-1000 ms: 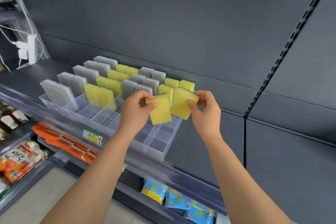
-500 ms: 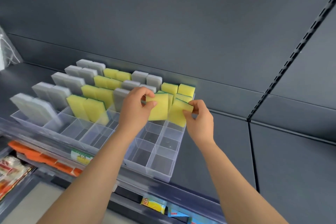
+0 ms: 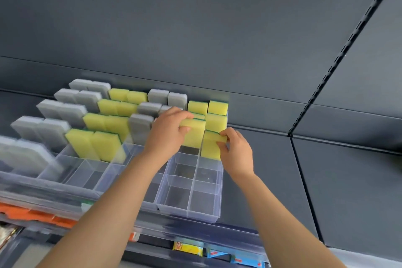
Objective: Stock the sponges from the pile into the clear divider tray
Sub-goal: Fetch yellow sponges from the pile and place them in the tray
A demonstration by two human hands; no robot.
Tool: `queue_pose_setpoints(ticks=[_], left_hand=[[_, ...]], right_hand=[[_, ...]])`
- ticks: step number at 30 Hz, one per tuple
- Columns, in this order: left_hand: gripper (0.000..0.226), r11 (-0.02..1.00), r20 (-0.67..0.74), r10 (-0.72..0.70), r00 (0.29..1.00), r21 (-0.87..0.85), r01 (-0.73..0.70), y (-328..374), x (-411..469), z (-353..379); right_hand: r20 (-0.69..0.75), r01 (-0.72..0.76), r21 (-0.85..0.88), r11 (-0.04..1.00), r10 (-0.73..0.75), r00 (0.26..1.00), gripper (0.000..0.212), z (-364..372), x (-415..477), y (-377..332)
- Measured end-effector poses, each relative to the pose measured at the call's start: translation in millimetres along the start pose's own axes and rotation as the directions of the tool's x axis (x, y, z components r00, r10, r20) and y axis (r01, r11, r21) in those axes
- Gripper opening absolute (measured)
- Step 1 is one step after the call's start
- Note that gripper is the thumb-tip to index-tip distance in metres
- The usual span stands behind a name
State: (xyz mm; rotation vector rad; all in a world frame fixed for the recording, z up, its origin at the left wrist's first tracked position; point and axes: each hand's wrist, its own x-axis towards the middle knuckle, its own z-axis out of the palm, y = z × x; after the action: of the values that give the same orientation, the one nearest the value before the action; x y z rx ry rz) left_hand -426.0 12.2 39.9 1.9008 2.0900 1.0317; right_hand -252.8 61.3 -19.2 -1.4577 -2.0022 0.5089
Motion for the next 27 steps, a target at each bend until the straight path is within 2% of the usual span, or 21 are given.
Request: queue_pose_setpoints(ticks=[7,11,16,19,22,27], left_hand=[[0.031,0.985,0.113,0.056,0.992,0.155,-0.073,-4.8,11.1,10.0],[0.022,0.964,0.132,0.067,0.989,0.246,-0.098,-7.8,15.9,16.4],[0.013,0.844,0.202,0.179,0.963,0.471,-0.256,-9.0,17.4,24.6],[0.014,0.82,0.219,0.213,0.952,0.489,-0.296,-7.5,17.6,27.1],[0.029,0.809,0.245,0.214,0.946,0.499,-0.312,-7.8,17.9,26.1],[0.034,0.795,0.237,0.244,0.94,0.506,-0.334,-11.0,17.8,27.4]], right_hand=[[0.012,-0.023,0.005,1.0,0.023,1.0,0.025,-0.2,4.3,1.1],[0.013,-0.016,-0.01,1.0,0.016,1.0,0.035,1.2,4.3,0.4],[0.022,0.005,-0.021,1.0,-0.004,1.0,0.028,0.5,5.0,1.9],[0.018,0.014,-0.016,1.0,-0.014,1.0,0.026,0.3,5.3,2.9],[0.031,0.034,-0.033,0.999,-0.033,0.999,0.026,-0.4,5.8,2.8],[0.045,0.057,-0.09,0.994,-0.053,0.998,0.029,-2.1,4.0,0.3]])
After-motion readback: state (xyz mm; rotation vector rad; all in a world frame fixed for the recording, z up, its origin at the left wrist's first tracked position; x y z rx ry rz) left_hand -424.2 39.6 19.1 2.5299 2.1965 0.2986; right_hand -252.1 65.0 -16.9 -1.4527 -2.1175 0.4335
